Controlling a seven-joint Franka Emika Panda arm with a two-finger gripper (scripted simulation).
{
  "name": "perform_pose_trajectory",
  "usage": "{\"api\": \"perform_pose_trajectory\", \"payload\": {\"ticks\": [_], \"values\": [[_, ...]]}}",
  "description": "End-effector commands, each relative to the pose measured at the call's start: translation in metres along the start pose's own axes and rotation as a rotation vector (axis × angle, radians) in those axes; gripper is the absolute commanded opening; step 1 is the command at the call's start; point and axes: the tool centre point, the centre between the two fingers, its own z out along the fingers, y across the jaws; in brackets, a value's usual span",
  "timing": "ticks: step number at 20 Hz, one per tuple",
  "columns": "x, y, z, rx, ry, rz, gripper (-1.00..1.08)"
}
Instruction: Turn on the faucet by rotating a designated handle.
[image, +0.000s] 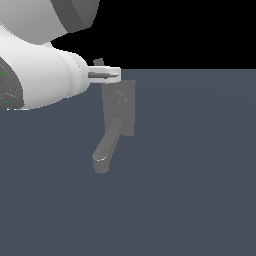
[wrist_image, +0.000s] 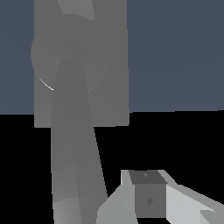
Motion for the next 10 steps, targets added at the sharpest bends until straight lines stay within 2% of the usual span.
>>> {"api": "perform_pose_trajectory", "payload": {"ticks": [1,10], "values": [[-0.002,-0.007,0.001,0.003,-0.003,0.001,-1.0],[-0.017,-0.039,0.004,0.003,-0.016,0.005,-1.0]]}}
